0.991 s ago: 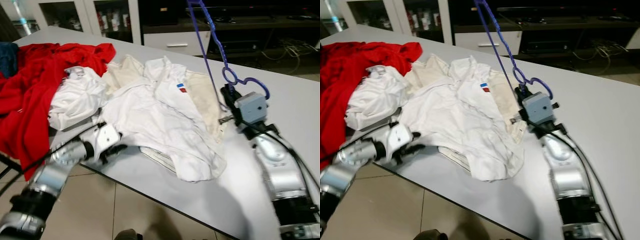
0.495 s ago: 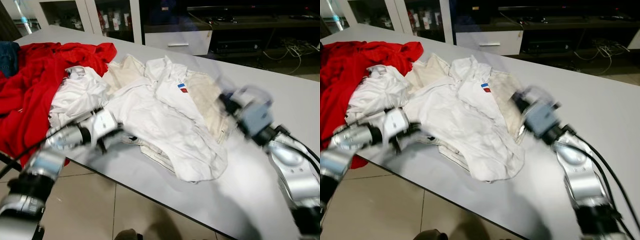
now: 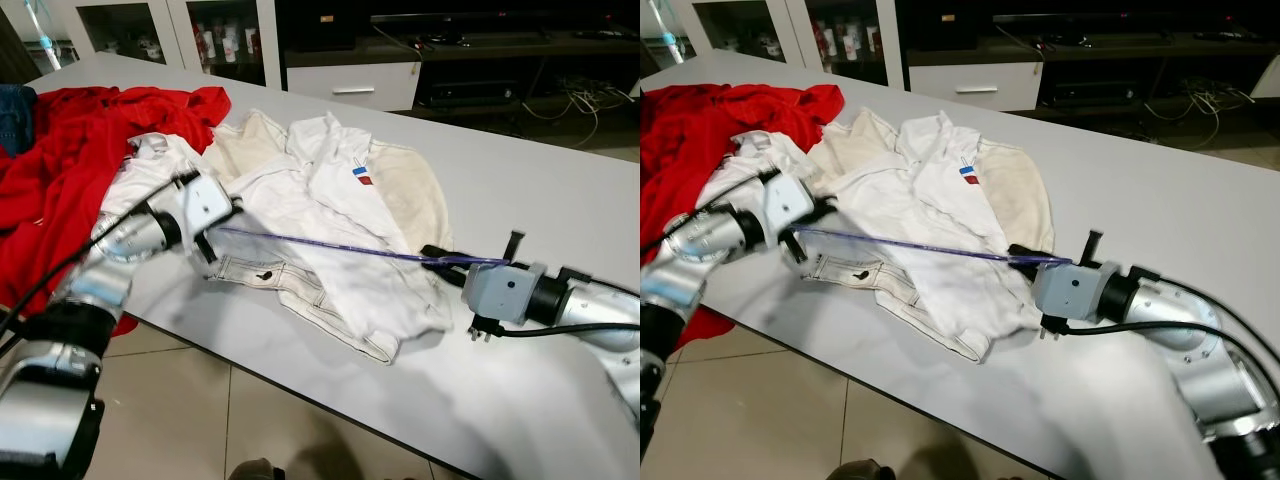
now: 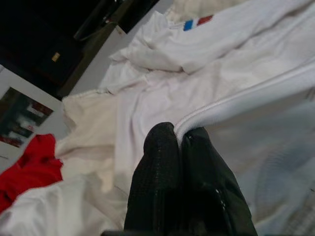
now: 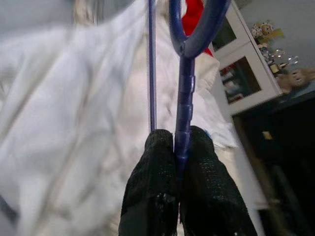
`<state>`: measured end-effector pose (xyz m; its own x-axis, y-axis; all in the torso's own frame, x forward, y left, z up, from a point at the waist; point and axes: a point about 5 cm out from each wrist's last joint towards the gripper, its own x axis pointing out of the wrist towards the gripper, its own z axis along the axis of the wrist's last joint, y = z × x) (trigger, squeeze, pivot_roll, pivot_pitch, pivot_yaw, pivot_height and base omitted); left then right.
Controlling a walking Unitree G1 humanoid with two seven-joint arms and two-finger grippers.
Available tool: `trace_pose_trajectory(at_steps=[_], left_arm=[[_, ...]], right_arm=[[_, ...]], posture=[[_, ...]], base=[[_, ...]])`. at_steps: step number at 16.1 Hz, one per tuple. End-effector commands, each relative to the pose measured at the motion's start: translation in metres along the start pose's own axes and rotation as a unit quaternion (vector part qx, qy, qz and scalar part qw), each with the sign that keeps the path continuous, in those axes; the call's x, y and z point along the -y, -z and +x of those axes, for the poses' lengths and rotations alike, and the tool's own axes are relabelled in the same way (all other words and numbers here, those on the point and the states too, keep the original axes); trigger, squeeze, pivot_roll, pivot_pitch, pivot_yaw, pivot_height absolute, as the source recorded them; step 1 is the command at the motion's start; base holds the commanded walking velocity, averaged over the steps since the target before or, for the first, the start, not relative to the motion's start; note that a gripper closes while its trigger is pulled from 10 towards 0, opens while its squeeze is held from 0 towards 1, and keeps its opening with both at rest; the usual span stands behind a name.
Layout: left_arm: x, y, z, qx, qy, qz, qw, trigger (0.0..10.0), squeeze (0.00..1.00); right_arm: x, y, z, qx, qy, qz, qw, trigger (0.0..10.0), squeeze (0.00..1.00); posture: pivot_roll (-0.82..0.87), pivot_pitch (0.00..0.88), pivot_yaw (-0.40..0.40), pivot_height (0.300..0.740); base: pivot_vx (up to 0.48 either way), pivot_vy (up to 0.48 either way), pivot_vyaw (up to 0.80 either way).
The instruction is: Hang hanger
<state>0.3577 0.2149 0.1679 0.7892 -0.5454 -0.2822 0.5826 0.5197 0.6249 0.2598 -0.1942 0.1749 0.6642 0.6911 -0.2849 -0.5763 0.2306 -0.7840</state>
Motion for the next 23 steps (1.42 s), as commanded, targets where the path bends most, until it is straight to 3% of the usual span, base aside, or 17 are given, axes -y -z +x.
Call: trace_pose_trajectory(at_steps=[1,4,8,16,23], left_arm=[[-0.009,-0.004,0.000,0.002,-0.013,0.017,1.000,0.0,0.00],[-0.015,-0.016,0.004,0.026,-0.018,0.028,0.999,0.0,0.00],[-0.016,-0.035,0.008,0.065,-0.003,0.055,0.996,0.0,0.00],[0.016,-0.035,0.009,0.080,0.054,0.071,0.993,0.0,0.00],[0.042,-0.055,0.018,0.107,0.101,0.091,0.985,0.0,0.00]], right_arm=[[0.002,-0.004,0.004,-0.012,-0.008,-0.048,0.999,10.0,0.00],[0.004,-0.014,0.020,-0.017,-0.003,-0.091,0.996,10.0,0.00],[0.008,-0.008,0.039,-0.065,0.011,-0.128,0.990,10.0,0.00],[0.011,0.013,0.036,-0.143,0.000,-0.114,0.983,10.0,0.00],[0.007,-0.006,0.059,-0.137,0.019,-0.075,0.988,10.0,0.00]], posture=[[0.12,0.008,0.048,0.740],[0.13,0.005,0.047,0.740],[0.14,0.000,0.041,0.740],[0.14,0.000,0.041,0.740],[0.15,0.000,0.056,0.740]], base=[[0.000,0.000,0.00],[0.000,0.000,0.00],[0.000,0.000,0.00],[0.000,0.000,0.00],[0.000,0.000,0.00]])
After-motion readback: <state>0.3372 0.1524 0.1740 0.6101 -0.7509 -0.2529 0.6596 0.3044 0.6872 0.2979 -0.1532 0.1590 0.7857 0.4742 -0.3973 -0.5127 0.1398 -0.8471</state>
